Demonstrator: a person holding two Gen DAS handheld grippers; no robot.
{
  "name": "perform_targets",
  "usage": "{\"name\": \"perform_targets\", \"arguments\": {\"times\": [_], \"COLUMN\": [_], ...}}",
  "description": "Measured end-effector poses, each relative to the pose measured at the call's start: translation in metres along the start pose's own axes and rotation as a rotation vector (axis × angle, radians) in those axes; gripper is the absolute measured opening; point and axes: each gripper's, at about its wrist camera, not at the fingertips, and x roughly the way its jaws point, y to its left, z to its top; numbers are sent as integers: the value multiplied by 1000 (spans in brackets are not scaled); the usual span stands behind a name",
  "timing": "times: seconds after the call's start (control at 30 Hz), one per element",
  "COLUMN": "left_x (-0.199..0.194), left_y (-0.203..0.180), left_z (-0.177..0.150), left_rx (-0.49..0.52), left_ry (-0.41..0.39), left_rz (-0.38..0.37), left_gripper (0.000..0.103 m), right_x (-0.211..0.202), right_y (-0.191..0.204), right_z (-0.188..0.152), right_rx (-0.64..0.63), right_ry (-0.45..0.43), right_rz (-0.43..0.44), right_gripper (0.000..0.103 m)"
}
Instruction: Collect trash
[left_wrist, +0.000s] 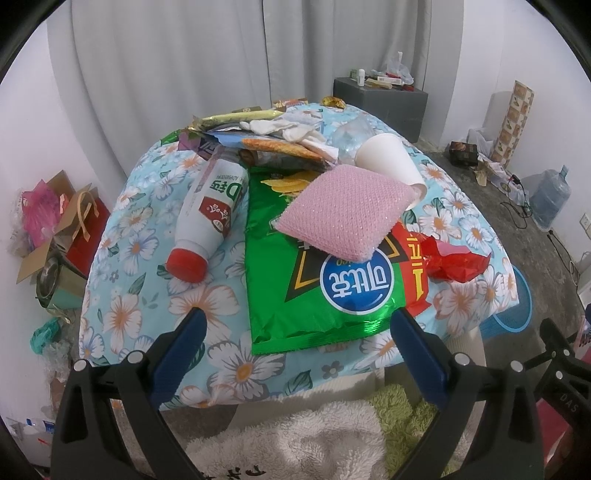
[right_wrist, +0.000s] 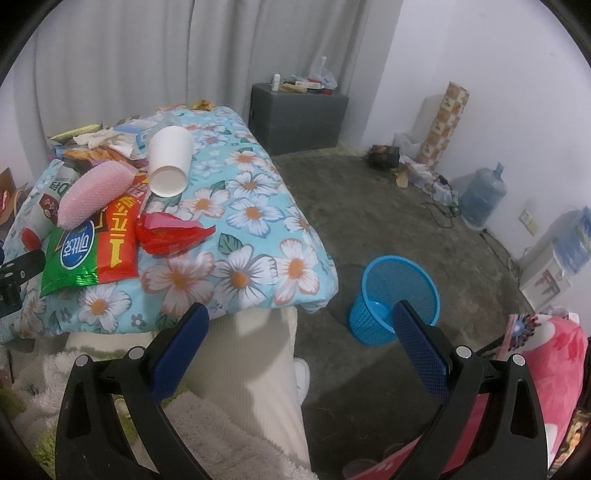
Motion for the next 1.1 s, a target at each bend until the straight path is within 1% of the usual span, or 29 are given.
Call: {"name": "perform_targets", "arguments": {"times": [0.8, 1.1], "left_x": [1, 5], "left_y": [1, 7], "left_z": [-1, -1], "left_rx": [0, -21], "left_ry": [1, -4], "left_rz": [2, -11], "left_gripper": [98, 98], "right_x": [1, 2], "right_y": [1, 6], "right_z": [0, 2], "right_rx": [4, 11], "right_ry": [-1, -5], "right_rz": [2, 6], "right_gripper": [95, 95]}}
